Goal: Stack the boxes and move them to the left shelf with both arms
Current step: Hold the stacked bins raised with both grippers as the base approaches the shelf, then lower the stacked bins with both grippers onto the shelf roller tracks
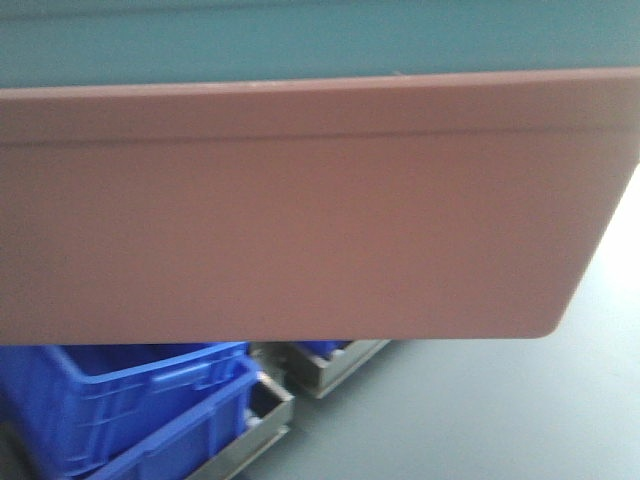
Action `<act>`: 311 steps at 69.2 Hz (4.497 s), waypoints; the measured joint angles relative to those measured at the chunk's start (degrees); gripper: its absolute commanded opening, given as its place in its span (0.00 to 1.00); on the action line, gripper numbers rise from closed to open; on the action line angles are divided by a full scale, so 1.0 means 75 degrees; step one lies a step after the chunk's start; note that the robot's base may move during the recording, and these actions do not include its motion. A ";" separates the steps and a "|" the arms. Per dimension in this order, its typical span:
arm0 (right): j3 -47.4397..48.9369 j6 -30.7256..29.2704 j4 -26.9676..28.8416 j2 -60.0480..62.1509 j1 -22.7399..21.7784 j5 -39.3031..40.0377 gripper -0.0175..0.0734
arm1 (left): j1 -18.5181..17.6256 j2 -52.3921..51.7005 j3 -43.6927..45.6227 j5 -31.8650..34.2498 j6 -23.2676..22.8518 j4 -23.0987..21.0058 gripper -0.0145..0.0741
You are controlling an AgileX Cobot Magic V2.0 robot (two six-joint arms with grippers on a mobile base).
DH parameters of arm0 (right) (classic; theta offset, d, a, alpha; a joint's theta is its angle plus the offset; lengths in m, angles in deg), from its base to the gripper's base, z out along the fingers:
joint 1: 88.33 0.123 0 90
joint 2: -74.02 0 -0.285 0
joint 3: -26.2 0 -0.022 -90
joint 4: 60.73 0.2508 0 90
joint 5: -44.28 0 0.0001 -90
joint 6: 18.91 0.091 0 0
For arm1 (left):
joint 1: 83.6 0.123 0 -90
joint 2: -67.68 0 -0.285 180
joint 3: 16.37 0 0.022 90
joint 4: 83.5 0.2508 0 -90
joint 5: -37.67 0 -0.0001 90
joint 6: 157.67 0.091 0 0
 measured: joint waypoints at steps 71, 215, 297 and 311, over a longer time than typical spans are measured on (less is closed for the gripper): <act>0.0000 0.0000 0.0000 0.0000 0.0000 0.0000 0.25 | 0.0000 0.0000 0.0000 0.0000 0.0000 0.0000 0.16; 0.0000 0.0000 -0.0047 0.0000 0.0000 0.0232 0.25 | 0.0000 0.0104 0.0000 0.0185 0.0000 0.0027 0.16; 0.5254 -0.1018 -0.0961 -0.6049 -0.0718 0.1589 0.25 | 0.1527 0.4374 0.2462 0.3589 0.0212 0.1472 0.16; 0.5253 -0.1018 -0.1492 -0.6596 -0.0778 0.1947 0.25 | 0.1527 0.5212 0.2462 0.4401 0.0258 0.1457 0.16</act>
